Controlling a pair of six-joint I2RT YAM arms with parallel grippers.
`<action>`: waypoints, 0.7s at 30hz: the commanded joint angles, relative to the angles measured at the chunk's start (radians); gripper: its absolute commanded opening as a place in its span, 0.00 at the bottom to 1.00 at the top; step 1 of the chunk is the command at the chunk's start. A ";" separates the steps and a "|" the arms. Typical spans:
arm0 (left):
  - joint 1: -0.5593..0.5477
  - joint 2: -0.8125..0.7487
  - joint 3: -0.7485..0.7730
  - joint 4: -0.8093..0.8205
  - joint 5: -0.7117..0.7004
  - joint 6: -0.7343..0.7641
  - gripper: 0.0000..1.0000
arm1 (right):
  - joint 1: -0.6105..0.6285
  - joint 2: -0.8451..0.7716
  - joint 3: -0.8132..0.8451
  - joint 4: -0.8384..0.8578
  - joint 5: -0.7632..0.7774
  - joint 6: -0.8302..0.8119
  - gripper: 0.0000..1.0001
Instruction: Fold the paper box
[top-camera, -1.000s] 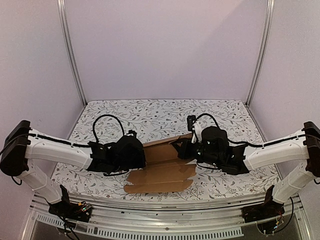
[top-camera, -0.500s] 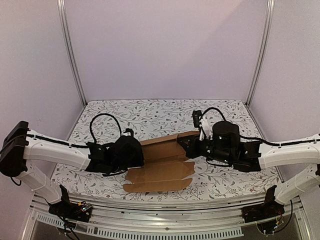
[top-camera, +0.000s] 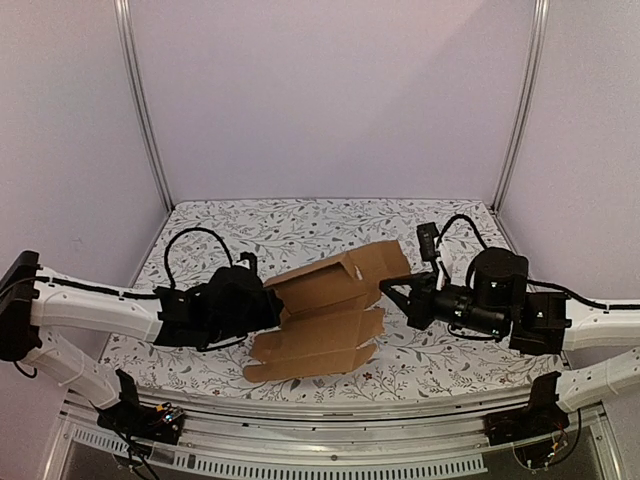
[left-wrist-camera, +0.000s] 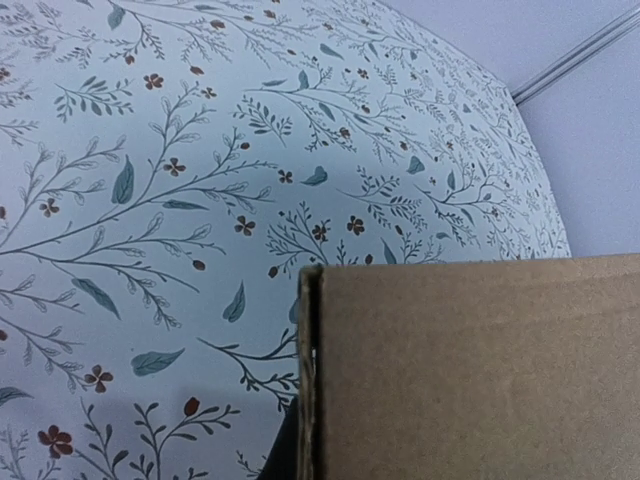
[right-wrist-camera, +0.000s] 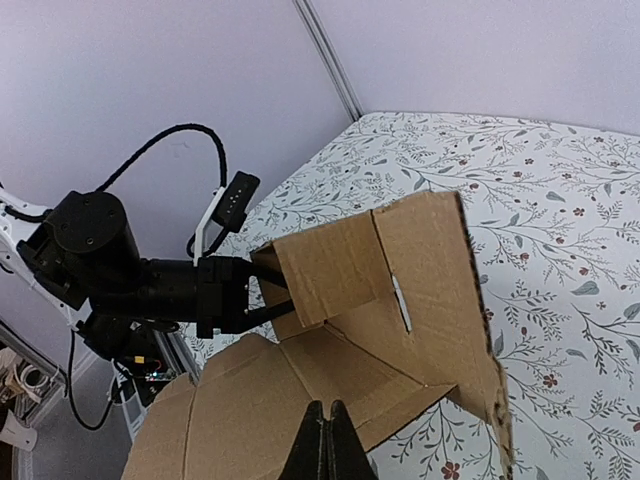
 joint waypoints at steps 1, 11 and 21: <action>0.031 -0.065 -0.035 0.094 0.061 -0.032 0.00 | 0.030 -0.100 -0.036 0.007 -0.033 -0.063 0.00; 0.071 -0.136 -0.097 0.225 0.175 -0.088 0.00 | 0.035 -0.153 -0.052 0.084 -0.044 -0.086 0.00; 0.073 -0.159 -0.106 0.254 0.226 -0.077 0.00 | 0.035 -0.043 0.047 0.125 -0.033 -0.113 0.00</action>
